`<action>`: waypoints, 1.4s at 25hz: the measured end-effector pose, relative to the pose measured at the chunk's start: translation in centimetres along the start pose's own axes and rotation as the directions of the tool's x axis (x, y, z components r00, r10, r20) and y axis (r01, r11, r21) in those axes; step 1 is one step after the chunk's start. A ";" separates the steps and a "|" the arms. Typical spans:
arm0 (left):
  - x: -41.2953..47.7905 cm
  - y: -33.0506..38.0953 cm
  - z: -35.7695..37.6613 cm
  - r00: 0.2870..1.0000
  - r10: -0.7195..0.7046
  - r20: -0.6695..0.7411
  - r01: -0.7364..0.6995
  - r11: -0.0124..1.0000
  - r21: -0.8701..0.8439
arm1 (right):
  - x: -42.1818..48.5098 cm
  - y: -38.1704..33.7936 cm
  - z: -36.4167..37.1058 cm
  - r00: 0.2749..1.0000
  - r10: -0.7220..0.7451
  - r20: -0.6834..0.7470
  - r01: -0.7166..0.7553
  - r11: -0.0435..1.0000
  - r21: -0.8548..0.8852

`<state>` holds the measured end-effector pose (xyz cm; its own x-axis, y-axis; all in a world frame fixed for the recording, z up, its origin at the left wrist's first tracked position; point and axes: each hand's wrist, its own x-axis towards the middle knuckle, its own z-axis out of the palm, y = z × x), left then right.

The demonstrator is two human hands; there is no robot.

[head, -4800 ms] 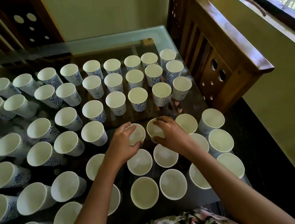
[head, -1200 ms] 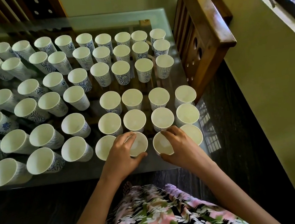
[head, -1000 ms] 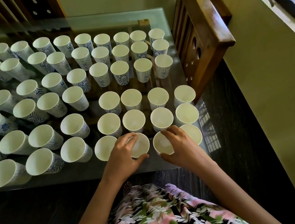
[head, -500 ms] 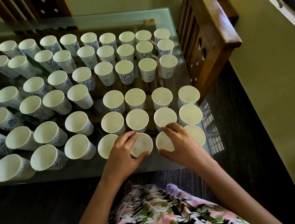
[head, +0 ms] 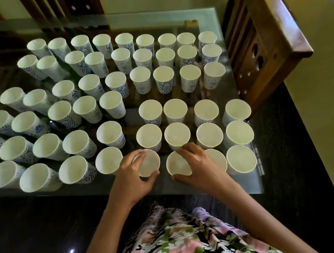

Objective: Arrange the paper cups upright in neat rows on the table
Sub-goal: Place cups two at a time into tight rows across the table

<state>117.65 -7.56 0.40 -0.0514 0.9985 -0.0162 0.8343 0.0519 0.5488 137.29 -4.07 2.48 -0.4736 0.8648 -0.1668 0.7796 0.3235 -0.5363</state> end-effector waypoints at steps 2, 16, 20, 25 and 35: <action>0.1 -0.3 0.0 1.000 0.005 0.007 -0.005 1.000 -0.001 | 0.1 -0.1 0.3 1.000 -0.002 0.004 0.003 1.000 -0.021; 0.3 -0.6 0.3 0.999 0.042 -0.001 -0.042 0.999 -0.001 | 0.4 -0.1 0.8 0.999 -0.013 0.029 0.015 0.999 -0.050; 0.5 -0.5 0.2 0.999 0.040 -0.003 -0.040 0.999 -0.002 | 0.5 -0.1 0.2 1.000 -0.019 -0.023 0.019 1.000 -0.007; 2.7 -0.1 -0.4 1.000 0.027 -0.016 -0.027 1.000 -0.011 | 2.8 0.0 -1.1 0.993 0.043 -0.113 -0.042 0.999 0.011; 7.6 -0.9 -0.7 1.000 -0.003 0.012 0.003 1.000 -0.005 | 6.2 0.0 -1.2 0.988 0.125 -0.089 -0.129 0.991 -0.043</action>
<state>116.12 -0.02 0.39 -0.0473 0.9985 -0.0276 0.8313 0.0547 0.5532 134.80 1.78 2.39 -0.3339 0.9293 -0.1579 0.8510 0.2252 -0.4744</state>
